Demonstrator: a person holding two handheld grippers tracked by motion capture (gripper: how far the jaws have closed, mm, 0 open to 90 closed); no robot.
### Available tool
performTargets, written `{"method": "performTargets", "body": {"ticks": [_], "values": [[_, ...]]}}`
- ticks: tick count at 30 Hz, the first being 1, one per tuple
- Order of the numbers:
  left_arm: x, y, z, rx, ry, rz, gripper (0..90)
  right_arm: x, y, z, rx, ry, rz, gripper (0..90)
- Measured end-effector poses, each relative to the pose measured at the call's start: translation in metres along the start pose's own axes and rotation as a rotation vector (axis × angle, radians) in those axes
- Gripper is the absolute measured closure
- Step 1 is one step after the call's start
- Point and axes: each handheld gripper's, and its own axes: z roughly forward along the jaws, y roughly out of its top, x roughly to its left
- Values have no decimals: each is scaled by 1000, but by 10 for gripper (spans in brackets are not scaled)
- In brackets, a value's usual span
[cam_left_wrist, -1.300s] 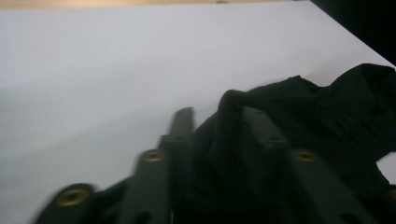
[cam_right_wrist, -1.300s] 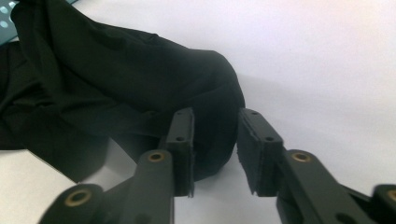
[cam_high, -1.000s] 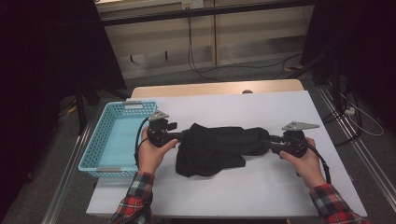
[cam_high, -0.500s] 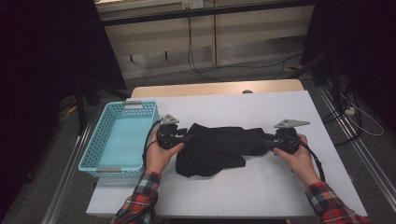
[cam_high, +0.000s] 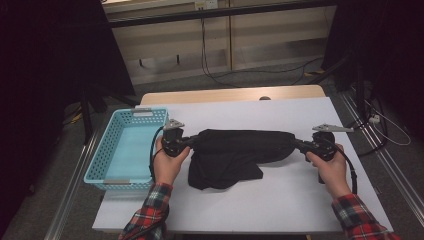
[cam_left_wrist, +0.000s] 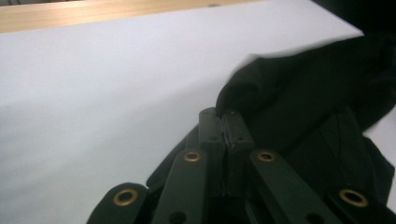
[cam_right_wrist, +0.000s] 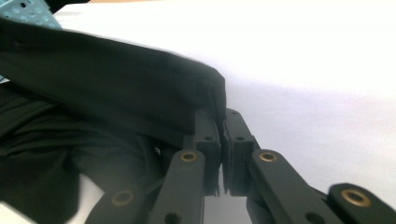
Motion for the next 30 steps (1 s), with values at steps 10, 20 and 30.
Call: {"method": "performTargets", "body": {"ticks": [10, 20, 30], "values": [[11, -1, 12, 3, 27, -45, 879, 0, -4, 16, 48, -75, -52, 748], [10, 2, 7, 1, 14, -55, 877, 12, -5, 21, 67, -61, -80, 564], [9, 3, 5, -12, 0, -51, 875, 10, -11, 29, 143, -22, -63, 745]]}}
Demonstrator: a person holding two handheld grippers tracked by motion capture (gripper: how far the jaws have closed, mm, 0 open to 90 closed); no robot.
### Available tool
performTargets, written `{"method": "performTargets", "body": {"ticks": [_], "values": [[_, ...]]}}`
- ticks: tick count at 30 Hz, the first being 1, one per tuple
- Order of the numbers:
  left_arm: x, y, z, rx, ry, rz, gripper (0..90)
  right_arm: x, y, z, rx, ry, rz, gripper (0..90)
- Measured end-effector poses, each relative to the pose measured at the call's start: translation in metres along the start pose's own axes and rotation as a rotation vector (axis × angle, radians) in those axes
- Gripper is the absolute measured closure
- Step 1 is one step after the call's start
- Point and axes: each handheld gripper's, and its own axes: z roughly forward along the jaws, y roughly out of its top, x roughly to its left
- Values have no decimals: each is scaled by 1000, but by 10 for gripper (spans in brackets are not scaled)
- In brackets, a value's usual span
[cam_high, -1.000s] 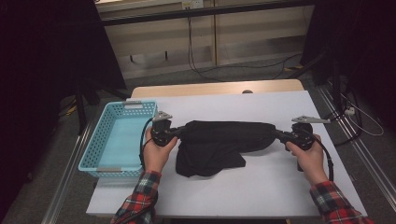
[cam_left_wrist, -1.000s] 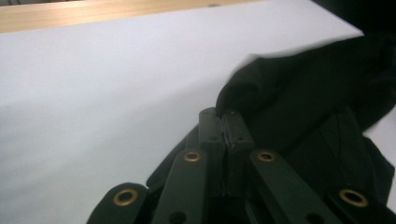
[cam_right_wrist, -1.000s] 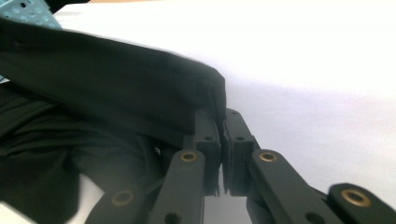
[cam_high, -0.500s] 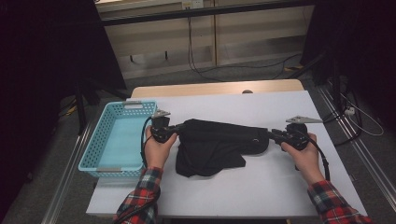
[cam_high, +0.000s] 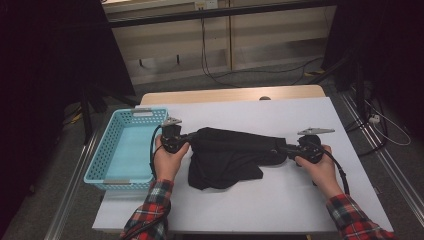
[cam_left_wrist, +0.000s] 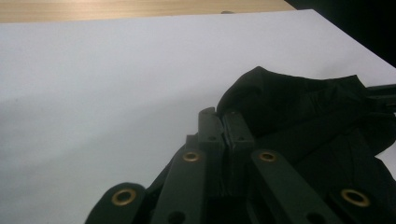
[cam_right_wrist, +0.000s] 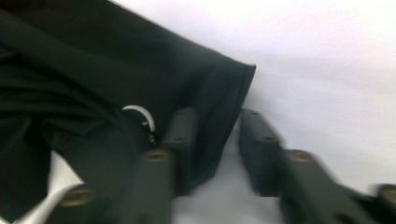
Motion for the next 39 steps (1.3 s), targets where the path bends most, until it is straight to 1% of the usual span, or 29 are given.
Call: {"method": "performTargets", "body": {"ticks": [1, 2, 3, 4, 6, 7, 9, 11, 12, 14, 17, 21, 25, 26, 30, 33, 35, 37, 39], "values": [[0, 0, 0, 0, 1, 0, 875, 0, 0, 1, 5, 21, 2, 794], [0, 0, -1, -1, 0, 0, 875, 1, 0, 0, -7, 22, -5, 829], [0, 0, -1, -8, -3, -3, 875, 1, 1, -2, -19, 20, -15, 840], [1, 1, -2, -9, -2, -5, 874, 2, 3, -5, -38, 20, -20, 842], [3, 1, -5, -13, 1, -8, 874, 1, 5, -10, -72, 23, -7, 848], [3, 1, -6, -16, -3, -16, 875, 0, 6, -14, -90, 25, 1, 850], [4, 2, -7, -22, -14, -21, 877, -2, 9, -21, -124, 33, 15, 852], [3, 4, -9, -30, -30, -20, 878, -3, 12, -27, -154, 36, 26, 853], [2, 5, -9, -35, -30, -18, 878, -3, 13, -30, -168, 39, 29, 853], [2, 6, -11, -42, -32, -14, 878, -3, 17, -36, -195, 49, 26, 853], [1, 9, -14, -53, -39, -15, 878, -1, 22, -44, -224, 46, 5, 853], [0, 13, -17, -56, -43, -14, 878, 3, 28, -53, -265, 48, -16, 856], [-2, 18, -20, -65, -46, -6, 879, 6, 34, -62, -294, 46, -46, 856], [-3, 19, -21, -76, -49, -7, 879, 7, 35, -64, -299, 43, -49, 856], [-5, 27, -21, -71, -51, 7, 881, 6, 37, -64, -307, 40, -45, 856], [-5, 35, -20, -58, -44, 22, 883, 5, 38, -65, -310, 36, -41, 857], [-5, 42, -20, -44, -39, 32, 883, 3, 40, -66, -312, 30, -38, 856], [-6, 47, -19, -39, -39, 40, 883, 2, 42, -67, -313, 16, -37, 857], [-8, 51, -18, -37, -41, 45, 884, 1, 44, -69, -319, 12, -32, 857]]}}
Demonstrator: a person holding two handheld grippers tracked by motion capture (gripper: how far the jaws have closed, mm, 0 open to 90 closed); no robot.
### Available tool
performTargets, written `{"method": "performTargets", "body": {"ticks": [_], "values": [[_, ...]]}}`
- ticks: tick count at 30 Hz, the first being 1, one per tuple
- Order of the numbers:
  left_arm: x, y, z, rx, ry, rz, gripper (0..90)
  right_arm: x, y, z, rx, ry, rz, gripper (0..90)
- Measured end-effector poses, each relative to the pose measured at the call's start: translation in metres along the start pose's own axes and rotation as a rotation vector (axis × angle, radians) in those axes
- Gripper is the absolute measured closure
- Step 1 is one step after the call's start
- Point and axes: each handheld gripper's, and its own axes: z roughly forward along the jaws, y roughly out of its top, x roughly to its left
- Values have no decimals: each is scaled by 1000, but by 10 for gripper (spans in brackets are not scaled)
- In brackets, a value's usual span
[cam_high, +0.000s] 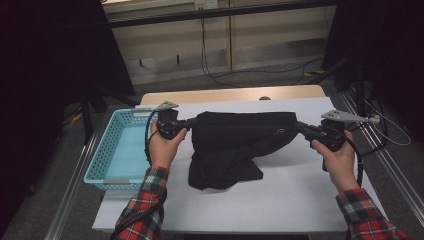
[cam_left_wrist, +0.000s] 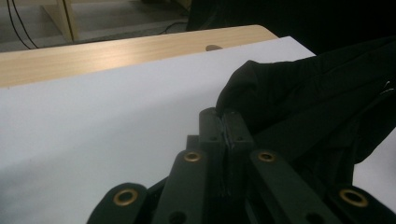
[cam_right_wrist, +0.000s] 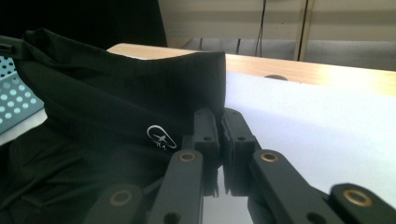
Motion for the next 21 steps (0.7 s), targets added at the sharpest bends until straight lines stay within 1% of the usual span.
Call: {"method": "performTargets", "body": {"ticks": [2, 8, 11, 15, 21], "values": [[-1, 4, 1, 3, 3, 2, 883, -1, 3, -2, -13, -5, 9, 857], [-1, 14, -2, -2, -6, -3, 884, -2, 11, -5, -29, -19, 7, 857], [0, 16, -4, -7, -1, -5, 884, 0, 13, -4, -27, -18, 6, 858], [2, 18, -5, 1, 2, -3, 884, 2, 14, 0, -13, -19, -7, 858], [2, 19, -5, 10, 8, -7, 884, 0, 11, 8, 0, -11, 0, 857]]}}
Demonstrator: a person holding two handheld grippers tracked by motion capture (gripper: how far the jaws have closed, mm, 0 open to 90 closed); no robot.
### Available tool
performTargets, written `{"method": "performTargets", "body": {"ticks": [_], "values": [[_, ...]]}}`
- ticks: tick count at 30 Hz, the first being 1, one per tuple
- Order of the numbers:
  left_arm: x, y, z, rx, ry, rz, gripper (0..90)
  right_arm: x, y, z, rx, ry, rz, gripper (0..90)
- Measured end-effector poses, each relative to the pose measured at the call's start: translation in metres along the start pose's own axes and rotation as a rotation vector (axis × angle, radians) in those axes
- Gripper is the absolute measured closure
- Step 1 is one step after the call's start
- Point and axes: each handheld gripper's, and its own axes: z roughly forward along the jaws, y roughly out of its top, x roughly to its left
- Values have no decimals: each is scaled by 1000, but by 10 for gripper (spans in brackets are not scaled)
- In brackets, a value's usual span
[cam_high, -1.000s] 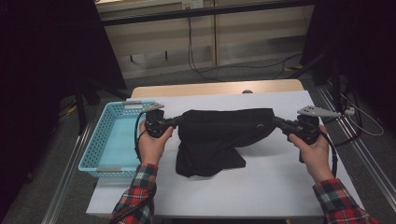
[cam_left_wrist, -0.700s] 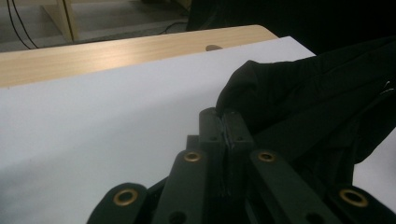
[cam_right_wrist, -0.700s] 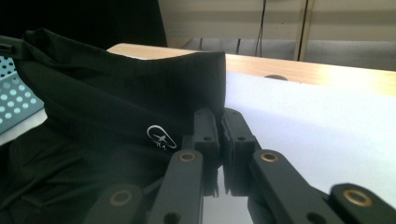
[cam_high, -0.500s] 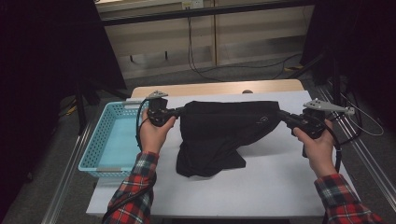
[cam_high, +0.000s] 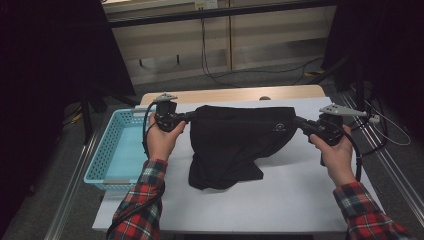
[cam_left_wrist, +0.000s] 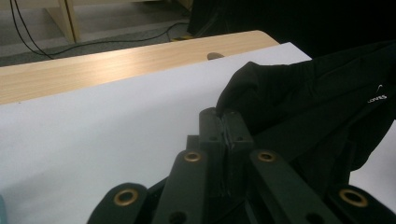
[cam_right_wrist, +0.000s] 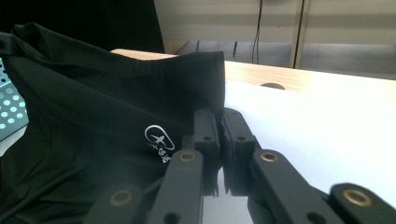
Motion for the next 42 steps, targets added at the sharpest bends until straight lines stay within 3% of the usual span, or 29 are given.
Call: {"method": "performTargets", "body": {"ticks": [13, 23, 42], "values": [[2, 8, 0, 3, 17, -1, 885, -6, -1, 7, -10, 6, 18, 858], [7, 31, -1, -39, 23, -15, 884, -11, 27, 12, -57, -12, 29, 859], [20, 17, 14, 4, 15, -43, 884, -10, 12, 36, 19, -7, -3, 858]]}}
